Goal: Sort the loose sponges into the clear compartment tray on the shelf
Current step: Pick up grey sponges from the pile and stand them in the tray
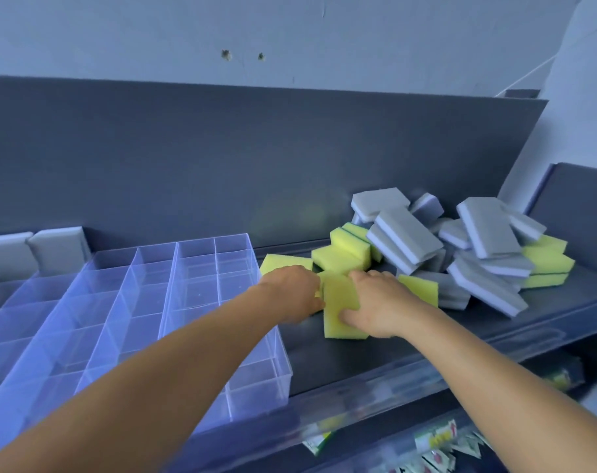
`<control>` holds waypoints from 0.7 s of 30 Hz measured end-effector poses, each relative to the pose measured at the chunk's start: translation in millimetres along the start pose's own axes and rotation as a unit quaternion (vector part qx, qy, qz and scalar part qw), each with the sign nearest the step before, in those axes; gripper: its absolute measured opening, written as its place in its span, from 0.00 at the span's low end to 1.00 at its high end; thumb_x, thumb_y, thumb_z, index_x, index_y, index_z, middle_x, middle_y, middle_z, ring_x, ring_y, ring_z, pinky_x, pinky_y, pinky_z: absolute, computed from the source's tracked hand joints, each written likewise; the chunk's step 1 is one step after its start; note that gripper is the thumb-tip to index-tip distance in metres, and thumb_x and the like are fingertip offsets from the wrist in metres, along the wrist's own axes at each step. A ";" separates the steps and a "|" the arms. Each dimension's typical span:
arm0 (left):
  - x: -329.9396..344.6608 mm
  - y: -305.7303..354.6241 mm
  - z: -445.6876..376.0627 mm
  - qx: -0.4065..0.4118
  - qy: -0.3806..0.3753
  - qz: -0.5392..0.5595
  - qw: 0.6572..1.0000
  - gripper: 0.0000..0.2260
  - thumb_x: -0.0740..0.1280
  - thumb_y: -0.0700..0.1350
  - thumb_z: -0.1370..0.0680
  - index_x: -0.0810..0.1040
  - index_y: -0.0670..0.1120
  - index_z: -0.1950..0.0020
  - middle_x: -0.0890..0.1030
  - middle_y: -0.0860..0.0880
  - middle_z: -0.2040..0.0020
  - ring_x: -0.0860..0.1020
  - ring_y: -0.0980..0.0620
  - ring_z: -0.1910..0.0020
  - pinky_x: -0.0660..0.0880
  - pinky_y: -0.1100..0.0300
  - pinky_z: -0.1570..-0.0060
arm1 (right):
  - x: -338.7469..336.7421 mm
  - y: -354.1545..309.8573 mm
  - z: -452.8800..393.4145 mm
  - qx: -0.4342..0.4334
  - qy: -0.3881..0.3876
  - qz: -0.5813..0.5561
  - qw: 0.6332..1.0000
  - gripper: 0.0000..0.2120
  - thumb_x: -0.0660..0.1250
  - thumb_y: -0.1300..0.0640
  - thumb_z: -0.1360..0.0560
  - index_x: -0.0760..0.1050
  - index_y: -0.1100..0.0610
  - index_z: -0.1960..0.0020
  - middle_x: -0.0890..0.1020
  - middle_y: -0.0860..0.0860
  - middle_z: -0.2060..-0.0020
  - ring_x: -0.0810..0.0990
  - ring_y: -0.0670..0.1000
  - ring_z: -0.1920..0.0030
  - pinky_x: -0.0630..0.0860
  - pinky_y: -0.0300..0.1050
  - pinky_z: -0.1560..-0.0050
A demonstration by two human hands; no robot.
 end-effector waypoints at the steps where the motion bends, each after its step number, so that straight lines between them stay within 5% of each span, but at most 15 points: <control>1: -1.2 0.1 -1.1 -0.004 0.001 0.004 1.000 0.18 0.58 0.52 0.20 0.74 0.44 0.36 0.76 0.43 0.39 0.76 0.43 0.42 0.71 0.54 0.52 | -0.8 -0.6 -2.0 0.004 0.000 0.000 1.000 0.30 0.63 0.45 0.26 0.61 0.57 0.29 0.69 0.56 0.34 0.65 0.57 0.33 0.68 0.48 0.41; 8: 2.4 -1.8 -10.7 -0.022 0.003 0.043 0.999 0.16 0.64 0.51 0.23 0.72 0.43 0.39 0.78 0.44 0.44 0.77 0.44 0.49 0.72 0.54 0.57 | -4.1 -3.4 -10.5 0.035 -0.002 -0.056 0.998 0.20 0.67 0.51 0.29 0.61 0.56 0.44 0.73 0.55 0.51 0.72 0.55 0.54 0.64 0.43 0.70; 15: 0.9 -6.1 -11.8 -0.073 0.085 0.119 0.987 0.21 0.67 0.45 0.26 0.65 0.41 0.37 0.79 0.43 0.48 0.73 0.45 0.57 0.68 0.56 0.63 | -3.2 1.4 -13.1 0.022 0.033 -0.144 0.989 0.30 0.66 0.57 0.28 0.56 0.54 0.31 0.71 0.50 0.57 0.74 0.50 0.63 0.69 0.42 0.72; 21: -12.3 -7.7 -7.5 -0.091 0.177 0.239 0.950 0.25 0.67 0.46 0.26 0.64 0.41 0.32 0.73 0.42 0.38 0.75 0.42 0.43 0.73 0.52 0.48 | -8.6 6.4 -15.6 0.026 0.069 -0.271 0.960 0.37 0.65 0.56 0.28 0.50 0.45 0.26 0.74 0.51 0.58 0.73 0.51 0.68 0.67 0.40 0.73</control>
Point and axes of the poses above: each hand's wrist, its own z-axis away from the middle knuckle, its own x-axis out of the palm, y = z × x, the point moved 2 cm from there along -z, towards the middle knuckle
